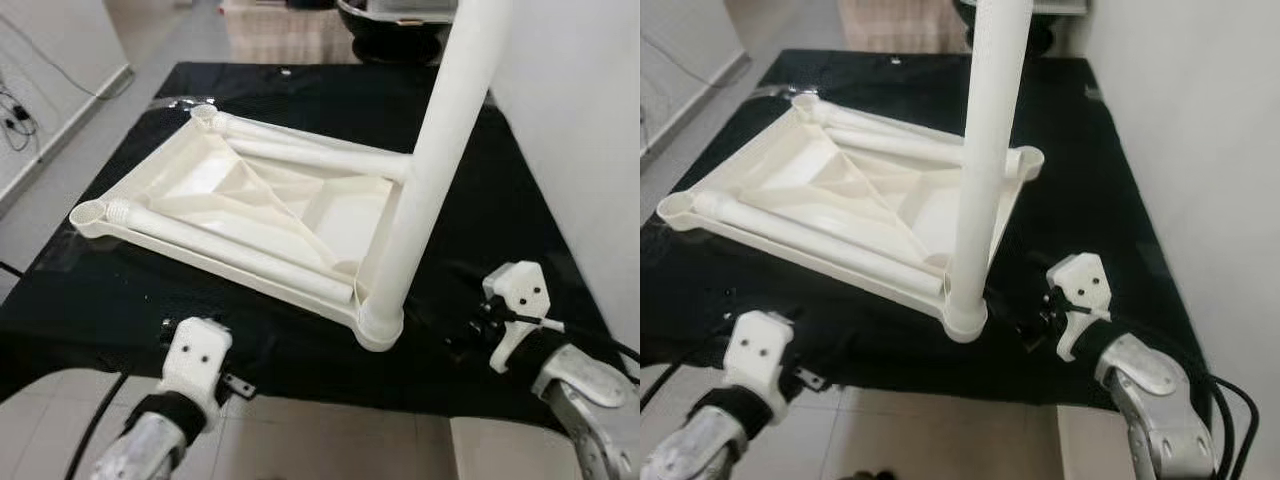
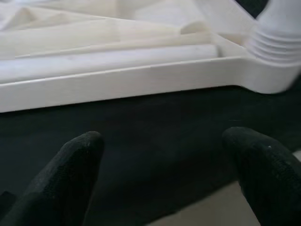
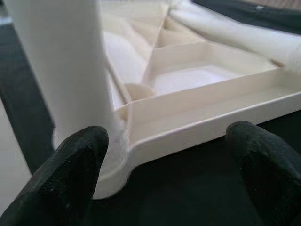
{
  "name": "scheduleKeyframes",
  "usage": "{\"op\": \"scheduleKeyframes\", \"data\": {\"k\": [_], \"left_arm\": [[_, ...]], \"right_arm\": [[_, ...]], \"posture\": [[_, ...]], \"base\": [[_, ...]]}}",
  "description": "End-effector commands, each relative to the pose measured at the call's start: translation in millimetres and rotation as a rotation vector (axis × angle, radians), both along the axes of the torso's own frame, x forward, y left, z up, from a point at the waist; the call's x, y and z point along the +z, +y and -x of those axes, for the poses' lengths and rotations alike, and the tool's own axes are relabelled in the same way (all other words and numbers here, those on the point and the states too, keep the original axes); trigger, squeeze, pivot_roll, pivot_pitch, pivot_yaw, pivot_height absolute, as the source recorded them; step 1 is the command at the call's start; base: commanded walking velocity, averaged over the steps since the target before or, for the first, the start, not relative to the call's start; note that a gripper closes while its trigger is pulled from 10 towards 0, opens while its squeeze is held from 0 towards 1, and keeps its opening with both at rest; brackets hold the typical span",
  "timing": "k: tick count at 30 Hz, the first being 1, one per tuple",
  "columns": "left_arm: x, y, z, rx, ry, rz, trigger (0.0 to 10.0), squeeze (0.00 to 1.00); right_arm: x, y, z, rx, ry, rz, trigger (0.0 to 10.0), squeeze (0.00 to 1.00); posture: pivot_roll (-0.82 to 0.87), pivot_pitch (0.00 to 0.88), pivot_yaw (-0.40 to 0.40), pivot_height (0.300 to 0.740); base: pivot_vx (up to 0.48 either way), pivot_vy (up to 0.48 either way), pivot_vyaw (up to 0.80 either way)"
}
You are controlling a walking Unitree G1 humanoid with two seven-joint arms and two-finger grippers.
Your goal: Building children table
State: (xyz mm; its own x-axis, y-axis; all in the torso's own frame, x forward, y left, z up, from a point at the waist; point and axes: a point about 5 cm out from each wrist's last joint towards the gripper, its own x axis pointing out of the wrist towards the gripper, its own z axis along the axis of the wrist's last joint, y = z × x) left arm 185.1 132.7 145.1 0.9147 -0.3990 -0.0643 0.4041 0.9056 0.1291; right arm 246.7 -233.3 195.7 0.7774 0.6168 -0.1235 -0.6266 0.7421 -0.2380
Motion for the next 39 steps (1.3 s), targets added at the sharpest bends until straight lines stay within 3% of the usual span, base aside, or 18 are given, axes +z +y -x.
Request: {"op": "scheduleKeyframes", "data": {"k": [1,7,12,18,21,23,26,38,39], "left_arm": [[3,0.3,2.0,-0.029,-0.015,-0.008,10.0,0.00],[4,-4.3,6.1,-0.108,-0.005,0.001,10.0,0.00],[4,-5.4,7.1,-0.136,0.001,0.012,10.0,0.00],[5,-6.6,7.6,-0.162,-0.002,0.016,10.0,0.00],[6,-8.0,7.0,-0.181,-0.013,0.018,10.0,0.00],[6,-8.0,7.0,-0.181,-0.013,0.018,10.0,0.00],[9,-10.6,6.5,-0.216,-0.032,0.030,10.0,0.00],[13,-12.8,4.0,-0.231,-0.053,0.048,10.0,0.00],[13,-13.1,3.7,-0.232,-0.054,0.049,10.0,0.00]], "right_arm": [[-1,0.1,-0.2,0.045,0.027,-0.032,10.0,0.00],[2,-11.4,4.1,0.193,0.127,0.064,10.0,0.00],[7,-11.1,7.9,0.297,0.170,0.035,10.0,0.00],[14,3.8,5.5,0.368,0.134,-0.030,10.0,0.00],[19,21.7,-2.0,0.389,0.077,-0.086,10.0,0.00],[19,21.7,-2.0,0.389,0.077,-0.086,10.0,0.00],[22,40.0,-9.7,0.419,0.028,-0.113,10.0,0.00],[23,61.2,-22.4,0.419,-0.003,-0.159,10.0,0.00],[23,62.5,-23.6,0.418,-0.004,-0.163,3.9,0.00]], "posture": [[0.02,0.202,-0.003,0.740],[0.02,0.200,-0.002,0.740],[0.02,0.197,0.001,0.740],[0.02,0.195,0.003,0.740],[0.02,0.189,0.003,0.740],[0.02,0.189,0.003,0.740],[0.03,0.186,0.005,0.740],[0.02,0.198,0.001,0.740],[0.02,0.200,-0.001,0.740]], "base": [[0.000,0.000,0.00],[0.000,0.000,0.00],[0.000,0.000,0.00],[0.000,0.000,0.00],[0.000,0.000,0.00],[0.000,0.000,0.00],[0.000,0.000,0.00],[0.000,0.000,0.00],[0.000,0.000,0.00]]}}
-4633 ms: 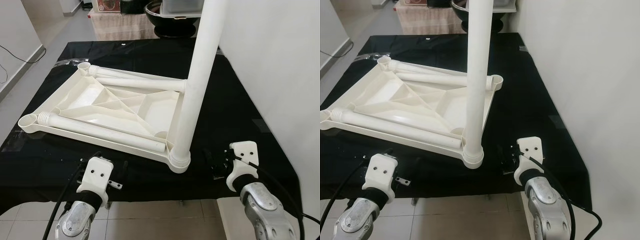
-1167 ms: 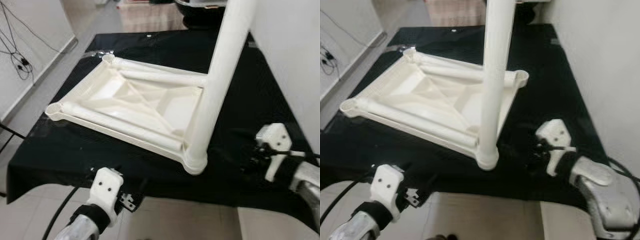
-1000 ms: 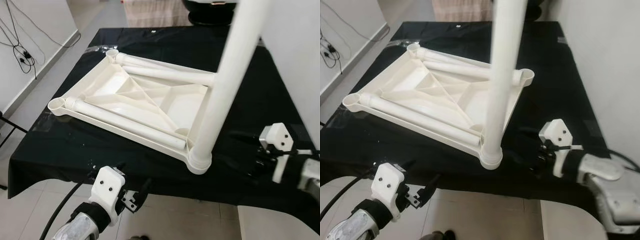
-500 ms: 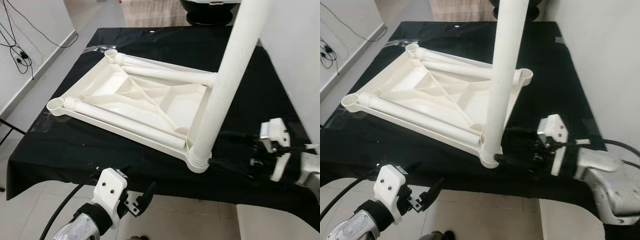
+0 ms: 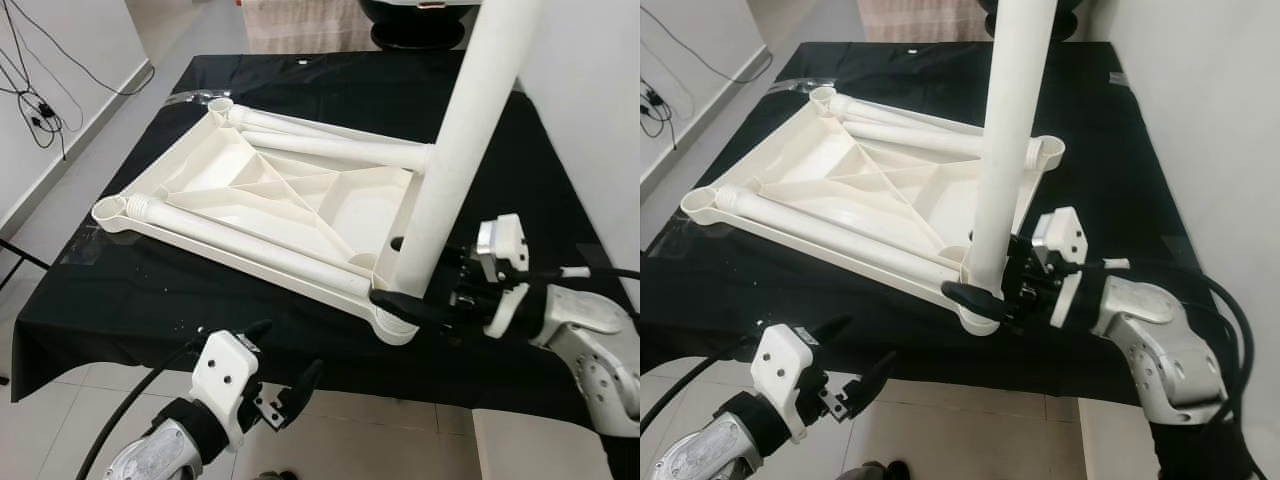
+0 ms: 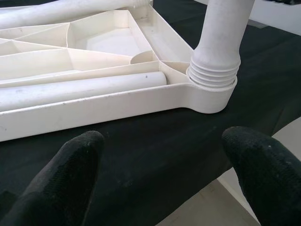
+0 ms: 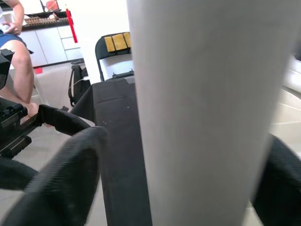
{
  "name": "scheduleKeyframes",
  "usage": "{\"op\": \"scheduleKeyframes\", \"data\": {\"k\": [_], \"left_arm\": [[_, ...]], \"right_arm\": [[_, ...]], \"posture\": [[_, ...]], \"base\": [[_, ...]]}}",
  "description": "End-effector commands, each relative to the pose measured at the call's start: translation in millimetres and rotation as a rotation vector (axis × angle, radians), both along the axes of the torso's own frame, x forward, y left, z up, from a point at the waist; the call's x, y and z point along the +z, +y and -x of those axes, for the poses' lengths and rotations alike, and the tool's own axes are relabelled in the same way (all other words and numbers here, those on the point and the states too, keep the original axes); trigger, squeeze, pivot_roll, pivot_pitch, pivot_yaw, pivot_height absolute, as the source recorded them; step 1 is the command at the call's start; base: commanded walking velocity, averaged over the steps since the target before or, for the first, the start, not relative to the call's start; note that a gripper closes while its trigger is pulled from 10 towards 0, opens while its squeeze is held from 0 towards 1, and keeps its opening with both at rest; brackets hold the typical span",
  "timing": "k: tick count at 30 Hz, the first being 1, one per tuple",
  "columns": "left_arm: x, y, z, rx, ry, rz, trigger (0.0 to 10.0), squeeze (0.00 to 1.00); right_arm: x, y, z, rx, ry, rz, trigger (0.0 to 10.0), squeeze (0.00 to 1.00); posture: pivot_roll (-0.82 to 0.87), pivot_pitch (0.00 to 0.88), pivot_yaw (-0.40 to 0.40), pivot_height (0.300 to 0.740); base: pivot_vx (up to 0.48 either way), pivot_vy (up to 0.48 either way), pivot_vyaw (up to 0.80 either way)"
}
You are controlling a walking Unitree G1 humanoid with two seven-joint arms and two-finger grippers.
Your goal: Building children table
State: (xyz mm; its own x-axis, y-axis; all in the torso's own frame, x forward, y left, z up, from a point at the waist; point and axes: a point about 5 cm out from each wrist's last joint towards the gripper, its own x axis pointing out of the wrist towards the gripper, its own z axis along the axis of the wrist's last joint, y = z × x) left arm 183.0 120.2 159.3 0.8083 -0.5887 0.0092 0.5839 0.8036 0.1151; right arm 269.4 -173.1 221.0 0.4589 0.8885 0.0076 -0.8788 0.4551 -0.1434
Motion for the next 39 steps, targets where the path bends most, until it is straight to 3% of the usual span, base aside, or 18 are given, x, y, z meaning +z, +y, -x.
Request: {"op": "scheduleKeyframes", "data": {"k": [1,2,12,15,17,18,19,20,21,22,24,33,34,35,36,37,38,39], "left_arm": [[-1,-0.5,1.6,-0.014,0.003,-0.001,10.0,0.00],[-1,-0.5,1.3,-0.013,0.001,0.001,10.0,0.00],[-1,0.1,0.0,-0.008,0.002,0.009,10.0,0.00],[-2,0.5,-1.2,-0.008,0.004,0.011,10.0,0.00],[-3,1.2,-3.3,-0.011,0.007,0.010,10.0,0.00],[-3,1.2,-3.3,-0.011,0.007,0.010,10.0,0.00],[-3,1.8,-4.9,-0.011,0.007,0.009,10.0,0.00],[-3,1.8,-4.9,-0.011,0.007,0.009,10.0,0.00],[-3,2.3,-6.0,-0.010,0.008,0.010,10.0,0.00],[-4,2.2,-7.4,-0.004,0.010,0.014,10.0,0.00],[-5,2.0,-9.2,0.008,0.012,0.020,10.0,0.00],[-6,3.7,-11.7,0.036,0.014,0.031,10.0,0.00],[-6,4.3,-11.8,0.040,0.014,0.034,10.0,0.00],[-5,4.6,-11.9,0.043,0.014,0.036,10.0,0.00],[-5,4.6,-11.9,0.043,0.014,0.036,10.0,0.00],[-5,4.8,-12.0,0.045,0.014,0.038,10.0,0.00],[-5,4.8,-12.0,0.045,0.014,0.038,10.0,0.00],[-5,4.5,-12.2,0.045,0.014,0.040,10.0,0.00]], "right_arm": [[-3,2.3,-1.0,0.002,0.003,0.003,3.9,0.00],[-4,1.4,-1.5,-0.002,0.008,0.008,0.0,0.00],[-12,-10.7,6.7,-0.057,0.042,0.066,0.0,0.00],[-22,-13.7,14.5,-0.141,0.079,0.091,0.0,0.00],[-42,-12.1,20.9,-0.393,0.147,0.123,0.0,0.00],[-42,-12.1,20.9,-0.393,0.147,0.123,0.0,0.00],[-47,-23.7,17.9,-0.812,0.144,0.132,0.0,0.00],[-47,-23.7,17.9,-0.812,0.144,0.132,0.0,0.00],[-49,-30.2,24.7,-1.065,0.152,0.128,0.0,0.00],[-46,-22.3,27.5,-1.144,0.121,0.122,0.0,0.00],[-42,-2.7,23.2,-1.090,0.087,0.086,0.0,0.00],[-35,5.1,-2.2,-1.051,0.066,0.071,0.0,0.00],[-33,12.2,-2.0,-1.014,0.086,0.050,10.0,0.00],[-31,18.8,-1.9,-0.963,0.102,0.025,10.0,0.91],[-31,18.8,-1.9,-0.963,0.102,0.025,10.0,0.91],[-29,25.6,-1.5,-0.919,0.123,-0.004,10.0,1.00],[-29,25.6,-1.5,-0.919,0.123,-0.004,10.0,1.00],[-23,31.4,-2.9,-0.840,0.131,-0.058,10.0,1.00]], "posture": [[0.02,0.200,-0.001,0.740],[0.02,0.201,-0.003,0.740],[0.00,0.205,-0.003,0.740],[-0.01,0.205,0.001,0.740],[-0.02,0.207,0.003,0.740],[-0.02,0.207,0.003,0.740],[-0.02,0.208,0.007,0.740],[-0.02,0.208,0.007,0.740],[-0.03,0.210,0.007,0.740],[-0.03,0.207,0.018,0.740],[-0.03,0.200,0.021,0.740],[-0.02,0.192,0.016,0.740],[-0.02,0.194,0.015,0.740],[-0.02,0.196,0.015,0.740],[-0.02,0.196,0.015,0.740],[-0.02,0.196,0.015,0.740],[-0.02,0.196,0.015,0.740],[-0.02,0.198,0.013,0.740]], "base": [[0.000,0.000,0.00],[0.000,0.000,0.00],[0.000,0.000,0.00],[0.000,0.000,0.00],[0.000,0.000,0.00],[0.000,0.000,0.00],[0.000,0.000,0.00],[0.000,0.000,0.00],[0.000,0.000,0.00],[0.000,0.000,0.00],[0.000,0.000,0.00],[0.000,0.000,0.00],[0.000,0.000,0.00],[0.000,0.000,0.00],[0.000,0.000,0.00],[0.000,0.000,0.00],[0.000,0.000,0.00],[0.000,0.000,0.00]]}}
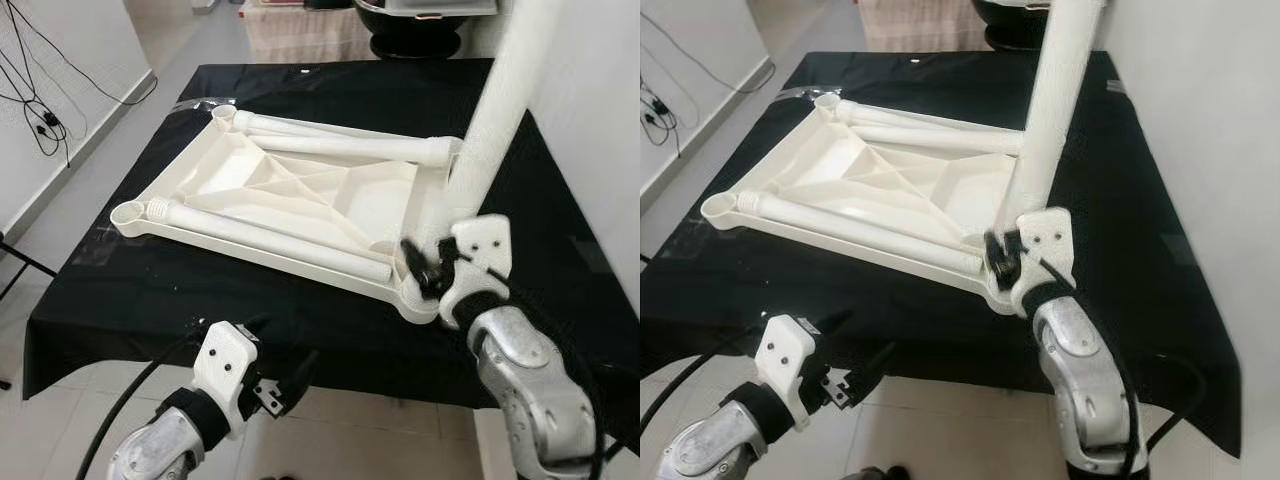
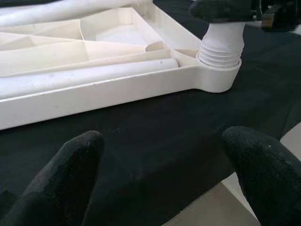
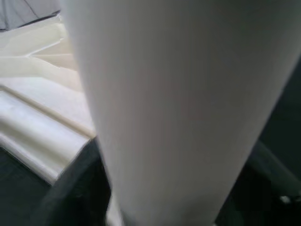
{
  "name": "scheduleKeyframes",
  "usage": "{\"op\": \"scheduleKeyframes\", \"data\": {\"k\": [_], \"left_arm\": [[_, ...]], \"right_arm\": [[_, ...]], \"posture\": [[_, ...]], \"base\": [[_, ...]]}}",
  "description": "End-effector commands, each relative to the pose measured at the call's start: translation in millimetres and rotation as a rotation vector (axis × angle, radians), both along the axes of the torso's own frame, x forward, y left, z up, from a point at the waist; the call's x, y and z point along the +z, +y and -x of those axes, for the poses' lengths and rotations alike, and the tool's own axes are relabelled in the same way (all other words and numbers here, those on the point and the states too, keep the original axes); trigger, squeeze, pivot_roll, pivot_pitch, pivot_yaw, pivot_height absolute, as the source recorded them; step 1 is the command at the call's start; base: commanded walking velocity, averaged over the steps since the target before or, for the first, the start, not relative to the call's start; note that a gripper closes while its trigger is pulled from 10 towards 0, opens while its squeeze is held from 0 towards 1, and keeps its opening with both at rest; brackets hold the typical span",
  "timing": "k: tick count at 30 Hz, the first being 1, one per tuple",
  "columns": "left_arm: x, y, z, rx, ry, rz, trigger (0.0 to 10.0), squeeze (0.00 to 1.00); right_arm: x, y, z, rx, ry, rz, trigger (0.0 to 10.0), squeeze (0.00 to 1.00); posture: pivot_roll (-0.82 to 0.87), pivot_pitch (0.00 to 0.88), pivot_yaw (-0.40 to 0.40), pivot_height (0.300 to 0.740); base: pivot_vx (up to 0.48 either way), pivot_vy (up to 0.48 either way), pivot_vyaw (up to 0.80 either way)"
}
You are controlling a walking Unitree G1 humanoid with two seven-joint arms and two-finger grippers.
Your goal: Building children table
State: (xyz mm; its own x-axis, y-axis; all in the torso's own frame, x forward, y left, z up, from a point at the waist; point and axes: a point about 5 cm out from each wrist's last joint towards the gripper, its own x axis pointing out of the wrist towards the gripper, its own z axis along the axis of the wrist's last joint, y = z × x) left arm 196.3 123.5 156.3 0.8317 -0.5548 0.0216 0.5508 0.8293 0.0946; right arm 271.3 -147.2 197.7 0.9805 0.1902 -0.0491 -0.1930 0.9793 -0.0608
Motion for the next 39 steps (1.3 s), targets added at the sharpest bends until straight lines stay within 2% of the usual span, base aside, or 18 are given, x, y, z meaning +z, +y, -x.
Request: {"op": "scheduleKeyframes", "data": {"k": [1,2,5,6,8,9,11,12,13,14,16,21,22,24,25,29,30,39], "left_arm": [[-2,1.0,1.0,0.003,0.012,0.018,10.0,0.00],[-2,0.7,1.1,0.002,0.012,0.019,10.0,0.00],[-2,0.4,1.0,0.001,0.013,0.020,10.0,0.00],[-2,-0.2,1.1,-0.001,0.014,0.021,10.0,0.00],[-2,-0.2,1.1,-0.001,0.014,0.021,10.0,0.00],[-2,-0.7,1.4,-0.002,0.015,0.022,10.0,0.00],[-2,-0.7,1.4,-0.002,0.015,0.022,10.0,0.00],[-3,-2.1,1.7,-0.005,0.018,0.024,10.0,0.00],[-3,-2.1,1.7,-0.005,0.018,0.024,10.0,0.00],[-3,-2.8,1.6,-0.006,0.018,0.025,10.0,0.00],[-3,-2.8,1.6,-0.006,0.018,0.025,10.0,0.00],[-4,-5.2,2.1,-0.007,0.020,0.028,10.0,0.00],[-5,-5.9,2.3,-0.008,0.020,0.029,10.0,0.00],[-5,-6.3,2.4,-0.009,0.021,0.029,10.0,0.00],[-5,-6.5,2.5,-0.011,0.022,0.030,10.0,0.00],[-5,-6.9,2.8,-0.012,0.023,0.031,10.0,0.00],[-5,-7.4,3.0,-0.016,0.024,0.032,10.0,0.00],[-4,-8.1,3.6,-0.018,0.026,0.039,10.0,0.00]], "right_arm": [[8,10.2,-2.8,0.150,-0.013,-0.072,10.0,1.00],[18,12.3,-5.7,0.251,-0.058,-0.099,10.0,1.00],[26,12.2,-7.8,0.333,-0.095,-0.111,10.0,1.00],[32,10.3,-9.0,0.418,-0.121,-0.089,10.0,1.00],[32,10.3,-9.0,0.418,-0.121,-0.089,10.0,1.00],[36,7.6,-9.1,0.515,-0.138,-0.048,10.0,0.99],[36,7.6,-9.1,0.515,-0.138,-0.048,10.0,0.99],[36,-1.7,-11.7,0.714,-0.116,0.058,10.0,0.00],[36,-1.7,-11.7,0.714,-0.116,0.058,10.0,0.00],[36,-5.7,-13.8,0.776,-0.101,0.079,10.0,0.00],[36,-5.7,-13.8,0.776,-0.101,0.079,10.0,0.00],[43,-16.9,-30.4,0.830,-0.099,0.055,10.0,0.00],[45,-19.4,-36.3,0.832,-0.100,0.048,9.5,0.00],[46,-21.4,-40.0,0.843,-0.102,0.044,9.5,0.00],[45,-23.4,-42.3,0.868,-0.096,0.037,0.0,0.00],[43,-25.7,-43.0,0.897,-0.081,0.039,0.0,0.00],[40,-29.3,-44.2,0.941,-0.065,0.042,0.0,0.00],[37,-38.8,-43.0,0.955,-0.052,0.063,0.0,0.00]], "posture": [[-0.02,0.198,0.013,0.740],[-0.02,0.201,0.012,0.740],[-0.02,0.201,0.012,0.740],[-0.02,0.200,0.012,0.740],[-0.02,0.200,0.012,0.740],[-0.01,0.197,0.010,0.740],[-0.01,0.197,0.010,0.740],[-0.01,0.194,0.006,0.740],[-0.01,0.194,0.006,0.740],[-0.01,0.194,0.006,0.740],[-0.01,0.194,0.006,0.740],[0.00,0.180,0.000,0.740],[0.00,0.177,0.000,0.740],[0.01,0.176,0.000,0.740],[0.01,0.176,0.001,0.740],[0.01,0.176,0.002,0.740],[0.01,0.176,0.002,0.740],[0.00,0.190,0.005,0.740]], "base": [[0.000,0.000,0.00],[0.000,0.000,0.00],[0.000,0.000,0.00],[0.000,0.000,0.00],[0.000,0.000,0.00],[0.000,0.000,0.00],[0.000,0.000,0.00],[0.000,0.000,0.00],[0.000,0.000,0.00],[0.000,0.000,0.00],[0.000,0.000,0.00],[0.000,0.000,0.00],[0.000,0.000,0.00],[0.000,0.000,0.00],[0.000,0.000,0.00],[0.000,0.000,0.00],[0.000,0.000,0.00],[0.000,0.000,0.00]]}}
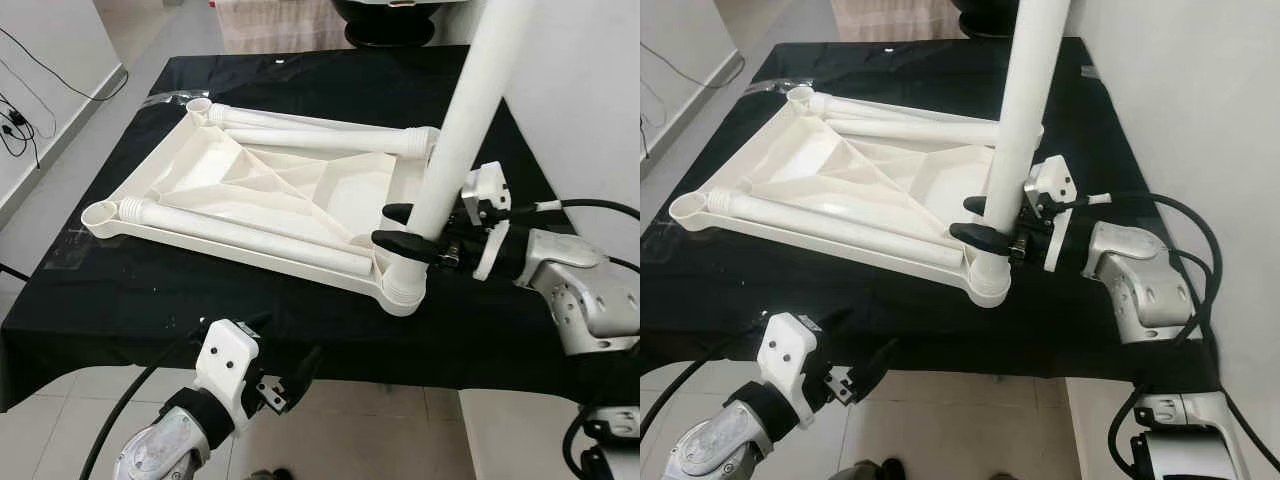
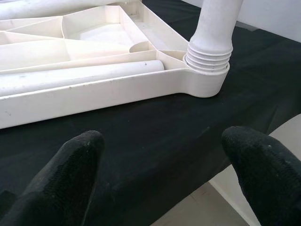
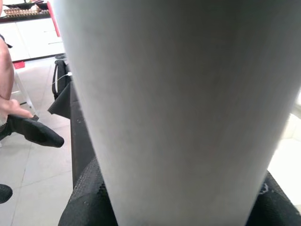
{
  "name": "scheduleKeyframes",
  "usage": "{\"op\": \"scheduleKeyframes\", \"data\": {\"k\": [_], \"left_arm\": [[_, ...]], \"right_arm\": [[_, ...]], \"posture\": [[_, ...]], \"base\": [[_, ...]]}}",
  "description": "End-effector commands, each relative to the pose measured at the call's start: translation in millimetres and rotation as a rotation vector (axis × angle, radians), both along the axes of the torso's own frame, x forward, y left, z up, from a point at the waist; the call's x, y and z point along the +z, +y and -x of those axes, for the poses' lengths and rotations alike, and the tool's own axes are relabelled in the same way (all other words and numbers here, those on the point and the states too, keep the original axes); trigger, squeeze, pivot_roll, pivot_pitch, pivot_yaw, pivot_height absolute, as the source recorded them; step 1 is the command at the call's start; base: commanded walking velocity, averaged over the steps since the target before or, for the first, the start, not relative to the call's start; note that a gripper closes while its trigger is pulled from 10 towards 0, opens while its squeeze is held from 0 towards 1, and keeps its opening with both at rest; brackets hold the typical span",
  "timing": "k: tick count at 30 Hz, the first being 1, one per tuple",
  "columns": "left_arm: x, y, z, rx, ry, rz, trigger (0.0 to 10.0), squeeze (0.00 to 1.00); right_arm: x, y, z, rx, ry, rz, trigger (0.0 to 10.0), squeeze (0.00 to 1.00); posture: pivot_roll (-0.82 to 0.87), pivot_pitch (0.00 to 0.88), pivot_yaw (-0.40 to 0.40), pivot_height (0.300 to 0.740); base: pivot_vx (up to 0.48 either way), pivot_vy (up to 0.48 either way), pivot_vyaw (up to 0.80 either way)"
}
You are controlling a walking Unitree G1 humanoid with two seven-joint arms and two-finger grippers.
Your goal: Building children table
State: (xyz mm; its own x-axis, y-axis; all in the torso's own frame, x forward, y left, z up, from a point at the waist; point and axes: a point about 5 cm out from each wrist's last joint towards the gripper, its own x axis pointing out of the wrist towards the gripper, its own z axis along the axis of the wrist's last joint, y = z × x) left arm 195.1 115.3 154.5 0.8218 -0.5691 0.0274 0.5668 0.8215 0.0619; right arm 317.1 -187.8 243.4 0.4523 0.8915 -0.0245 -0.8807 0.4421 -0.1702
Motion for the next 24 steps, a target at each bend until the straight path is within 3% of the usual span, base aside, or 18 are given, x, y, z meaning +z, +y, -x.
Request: {"op": "scheduleKeyframes", "data": {"k": [1,2,4,5,6,7,9,10,12,18,19,20,22,24], "left_arm": [[-2,-0.1,2.4,0.000,0.013,0.010,10.0,0.00],[-2,-0.1,2.4,0.000,0.013,0.010,10.0,0.00],[-2,1.1,2.7,0.002,0.014,0.011,10.0,0.00],[-2,1.1,2.7,0.002,0.014,0.011,10.0,0.00],[-2,2.1,2.8,0.004,0.014,0.011,10.0,0.00],[-2,4.7,1.3,0.008,0.014,0.009,10.0,0.00],[-2,4.7,1.3,0.008,0.014,0.009,10.0,0.00],[-2,5.3,0.0,0.008,0.014,0.008,10.0,0.00],[-2,5.5,-0.8,0.008,0.015,0.008,10.0,0.00],[-2,4.0,-3.5,0.004,0.014,0.005,10.0,0.00],[-2,3.8,-3.6,0.004,0.014,0.005,10.0,0.00],[-2,3.8,-3.6,0.004,0.014,0.005,10.0,0.00],[-2,3.6,-4.0,0.014,0.013,0.011,10.0,0.00],[-2,3.6,-4.0,0.014,0.013,0.011,10.0,0.00]], "right_arm": [[-12,-0.7,4.2,0.009,0.030,0.025,0.0,0.00],[-12,-0.7,4.2,0.009,0.030,0.025,0.0,0.00],[-30,2.4,9.4,-0.236,0.051,0.029,0.0,0.00],[-30,2.4,9.4,-0.236,0.051,0.029,0.0,0.00],[-41,3.5,6.3,-0.512,0.045,0.030,0.0,0.00],[-62,5.5,23.4,-1.023,0.142,-0.035,0.0,0.00],[-62,5.5,23.4,-1.023,0.142,-0.035,0.0,0.00],[-65,14.6,35.5,-1.071,0.148,-0.042,0.0,0.00],[-66,23.6,40.0,-1.056,0.158,-0.056,0.0,0.00],[-60,39.4,24.9,-0.971,0.131,-0.080,0.0,0.00],[-59,40.4,23.7,-0.964,0.130,-0.088,10.0,0.00],[-59,40.4,23.7,-0.964,0.130,-0.088,10.0,0.00],[-49,48.2,19.3,-0.833,0.109,-0.138,10.0,0.00],[-49,48.2,19.3,-0.833,0.109,-0.138,10.0,0.00]], "posture": [[0.00,0.191,0.004,0.740],[0.00,0.191,0.004,0.740],[-0.01,0.201,-0.008,0.740],[-0.01,0.201,-0.008,0.740],[-0.01,0.202,-0.008,0.740],[-0.02,0.212,-0.003,0.740],[-0.02,0.212,-0.003,0.740],[-0.02,0.211,0.005,0.740],[-0.03,0.200,0.015,0.740],[-0.02,0.193,0.008,0.740],[-0.02,0.193,0.008,0.740],[-0.02,0.193,0.008,0.740],[-0.02,0.193,0.006,0.740],[-0.02,0.193,0.006,0.740]], "base": [[0.000,0.000,0.00],[0.000,0.000,0.00],[0.000,0.000,0.00],[0.000,0.000,0.00],[0.000,0.000,0.00],[0.000,0.000,0.00],[0.000,0.000,0.00],[0.000,0.000,0.00],[0.000,0.000,0.00],[0.000,0.000,0.00],[0.000,0.000,0.00],[0.000,0.000,0.00],[0.000,0.000,0.00],[0.000,0.000,0.00]]}}
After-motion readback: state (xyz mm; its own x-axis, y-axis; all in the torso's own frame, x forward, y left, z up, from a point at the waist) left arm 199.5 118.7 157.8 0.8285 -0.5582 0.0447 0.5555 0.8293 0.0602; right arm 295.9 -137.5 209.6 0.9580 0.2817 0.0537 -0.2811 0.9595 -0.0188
